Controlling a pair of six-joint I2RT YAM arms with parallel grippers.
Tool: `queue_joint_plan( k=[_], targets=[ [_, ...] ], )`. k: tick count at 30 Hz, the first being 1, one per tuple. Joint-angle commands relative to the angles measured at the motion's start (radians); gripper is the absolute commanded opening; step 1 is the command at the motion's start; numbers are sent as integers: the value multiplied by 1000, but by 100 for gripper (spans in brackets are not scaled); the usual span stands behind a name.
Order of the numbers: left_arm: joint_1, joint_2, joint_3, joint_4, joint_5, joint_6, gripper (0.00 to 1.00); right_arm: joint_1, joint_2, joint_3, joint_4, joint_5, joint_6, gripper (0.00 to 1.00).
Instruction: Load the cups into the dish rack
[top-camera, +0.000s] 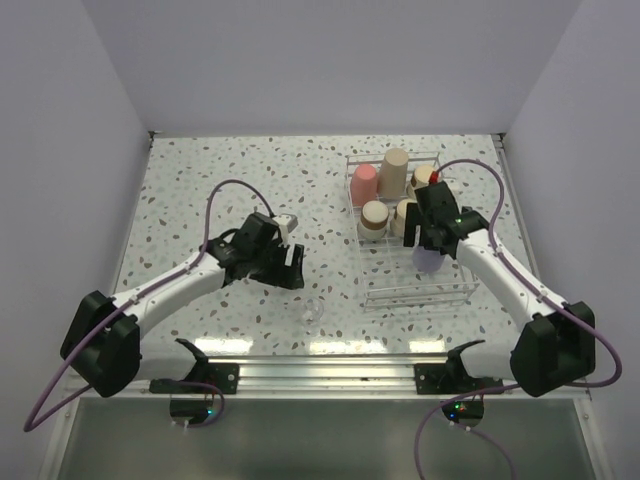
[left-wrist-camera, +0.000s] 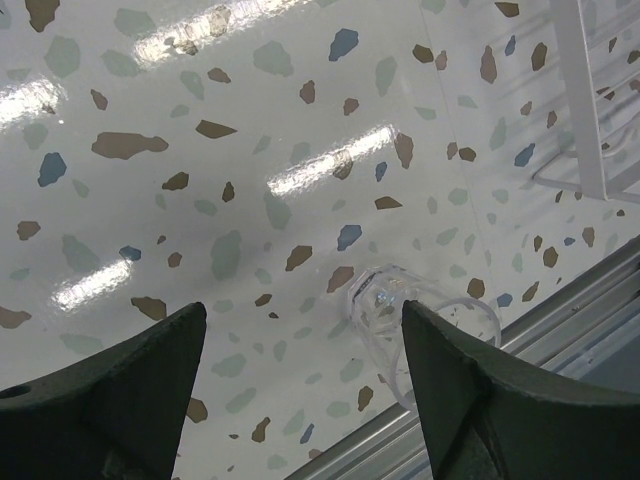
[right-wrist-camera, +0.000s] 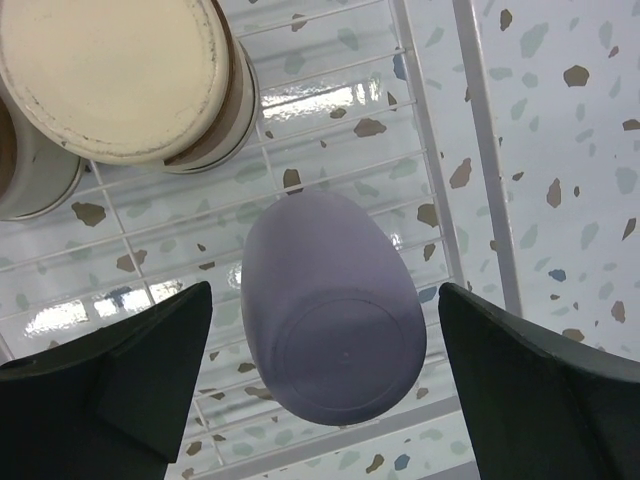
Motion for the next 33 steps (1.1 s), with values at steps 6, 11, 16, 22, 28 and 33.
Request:
queue_joint_plan(
  k=[6,11,16,22,28,33],
  targets=[
    [-30,19,-10,33,-24,2,80,-12,-81,96,-46,37,-19,98],
    [-60,31,-25,31,-45,-2,77,-10,-138,161,-77,68,-48,98],
    [-110,27,-36,30,-76,-19,75,-10,-170,204,-108,60,-50,98],
    [-142,-19,-48,36,-105,-59,74,-12,-188,219,-125,50,-53,98],
    [-142,-68,-14,25,-139,-76,73,-10,-205,219,-137,14,-45,98],
    [-147,-124,-57,39,-93,-71,68,-10,-233,224,-145,25,-55,98]
  ],
)
